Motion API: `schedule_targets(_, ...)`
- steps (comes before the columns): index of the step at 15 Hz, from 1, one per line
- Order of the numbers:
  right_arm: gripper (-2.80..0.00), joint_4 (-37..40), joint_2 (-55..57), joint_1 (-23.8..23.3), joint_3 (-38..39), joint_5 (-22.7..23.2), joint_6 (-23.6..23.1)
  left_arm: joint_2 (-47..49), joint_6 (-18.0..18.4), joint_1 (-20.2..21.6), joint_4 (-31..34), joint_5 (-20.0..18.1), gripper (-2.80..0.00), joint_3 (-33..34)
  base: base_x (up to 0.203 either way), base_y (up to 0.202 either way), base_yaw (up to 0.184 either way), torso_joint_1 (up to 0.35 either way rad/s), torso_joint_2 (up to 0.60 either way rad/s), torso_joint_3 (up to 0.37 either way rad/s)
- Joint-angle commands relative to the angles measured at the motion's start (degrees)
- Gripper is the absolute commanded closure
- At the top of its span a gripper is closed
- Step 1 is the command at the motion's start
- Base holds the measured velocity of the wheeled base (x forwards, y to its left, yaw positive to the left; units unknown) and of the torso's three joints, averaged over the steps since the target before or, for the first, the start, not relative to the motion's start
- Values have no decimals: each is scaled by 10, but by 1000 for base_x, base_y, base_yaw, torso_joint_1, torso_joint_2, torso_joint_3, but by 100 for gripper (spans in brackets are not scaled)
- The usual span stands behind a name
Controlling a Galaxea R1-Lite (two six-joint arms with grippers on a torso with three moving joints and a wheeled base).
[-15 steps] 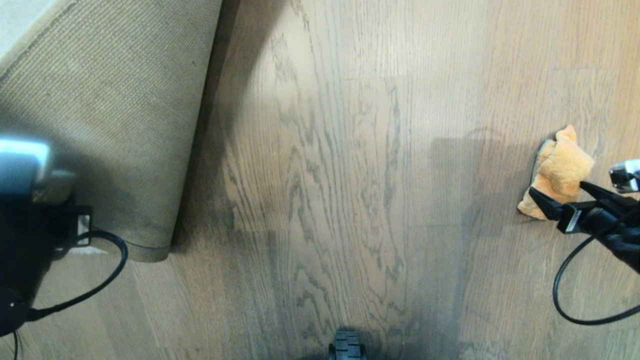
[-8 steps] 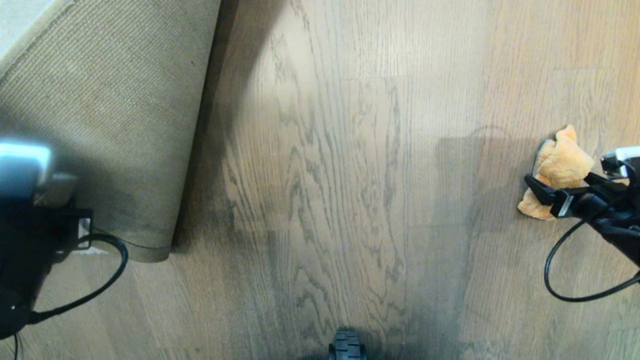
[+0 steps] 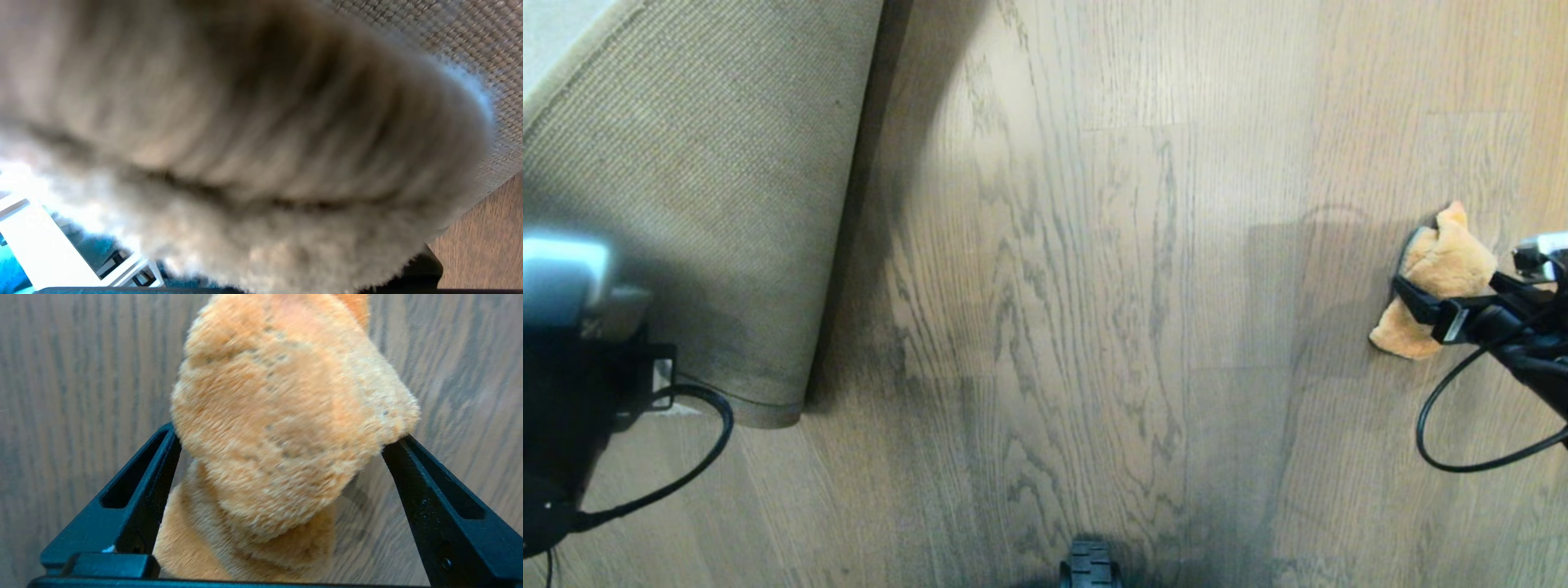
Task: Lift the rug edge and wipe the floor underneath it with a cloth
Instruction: Pick up the rag
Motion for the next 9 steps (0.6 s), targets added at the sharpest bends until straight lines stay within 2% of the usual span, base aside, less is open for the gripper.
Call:
schedule_targets(1, -280, -3, 2, -11, -15, 2, -2, 2, 1, -1, -4, 2, 0, 1, 0, 0, 0, 0, 0, 0)
schedule_targets(6, -280, 4, -28, -32, 12, 1, -21, 4, 1, 0, -5, 2, 0, 1, 0, 0, 0, 0, 0, 0)
schedule_targets(9, -280, 6, -47, -62, 38, 1, -22, 4, 1, -1, -5, 2, 0, 3, 0, 0, 0, 0, 0, 0)
